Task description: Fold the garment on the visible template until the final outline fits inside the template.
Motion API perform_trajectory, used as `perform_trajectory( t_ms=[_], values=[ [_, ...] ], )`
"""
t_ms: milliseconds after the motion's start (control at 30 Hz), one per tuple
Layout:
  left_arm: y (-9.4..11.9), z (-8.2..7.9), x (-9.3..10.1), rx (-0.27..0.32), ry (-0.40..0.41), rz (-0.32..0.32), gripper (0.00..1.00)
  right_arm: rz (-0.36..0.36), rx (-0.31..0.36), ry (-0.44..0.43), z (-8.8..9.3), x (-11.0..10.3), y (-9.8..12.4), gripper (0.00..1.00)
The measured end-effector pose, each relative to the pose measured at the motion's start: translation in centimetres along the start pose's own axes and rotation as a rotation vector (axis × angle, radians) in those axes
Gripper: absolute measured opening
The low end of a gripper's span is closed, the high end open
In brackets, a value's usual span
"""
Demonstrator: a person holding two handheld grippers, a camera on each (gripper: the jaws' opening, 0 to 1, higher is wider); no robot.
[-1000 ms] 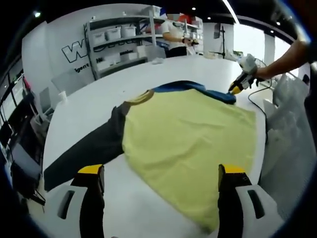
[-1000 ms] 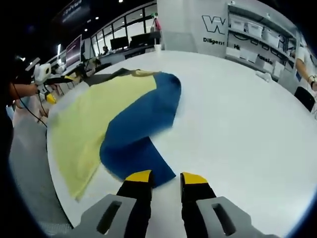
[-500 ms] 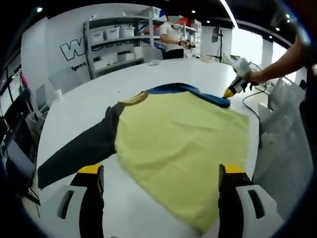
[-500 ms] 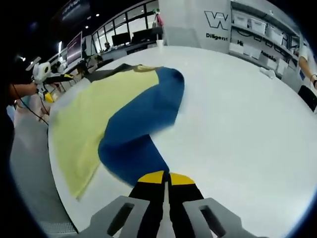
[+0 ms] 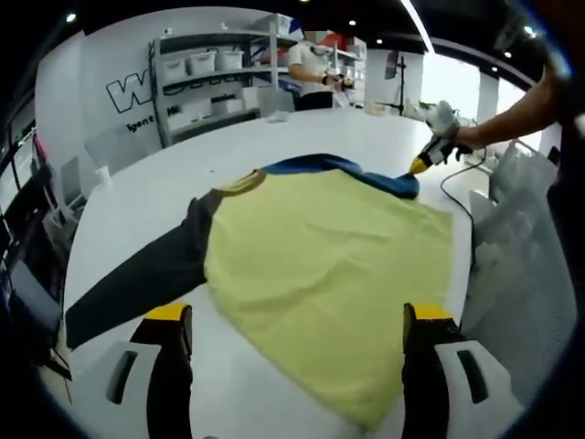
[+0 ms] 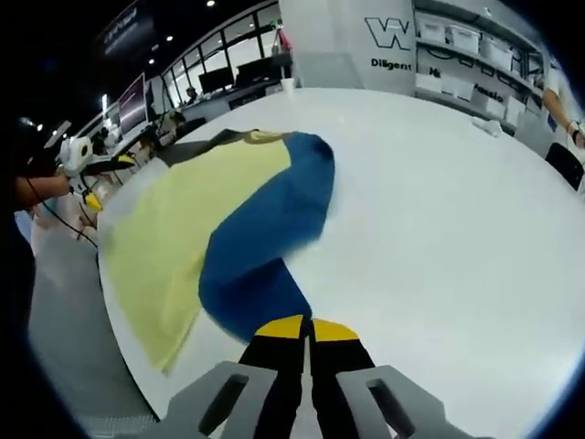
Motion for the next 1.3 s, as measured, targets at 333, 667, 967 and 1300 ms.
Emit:
perform_trajectory(
  t_ms=[333, 667, 967, 1300],
  values=[
    [-0.5, -0.2, 0.2, 0.004, -0.002, 0.01, 0.98, 0.046, 0.041, 0.022, -2.5, 1.1, 2.2, 0.0],
    [-0.5, -0.1, 0.1, 0.003, -0.002, 0.008, 0.97, 0.109, 0.076, 0.015, -5.5, 3.5, 3.6, 0.0],
    [-0.4, 0.0, 0.1, 0.003, 0.002, 0.001, 0.97, 0.193, 0.105, 0.049, -8.4, 6.9, 5.5, 0.0],
    [-0.5, 0.0, 0.3, 0.002, 0.003, 0.004, 0.97, 0.241, 0.128, 0.071, -10.5, 9.6, 6.2, 0.0]
  ],
)
Point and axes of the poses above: the point that each gripper's makers call its tool centre point, and the gripper's own axes: y roughly backward along the fingers, x roughly to its right, z roughly out of its underside, the point moved 3 cm from there along y, roughly backward along the fingers, and after that the axes turned 6 degrees about z, right-handed, at the moved point
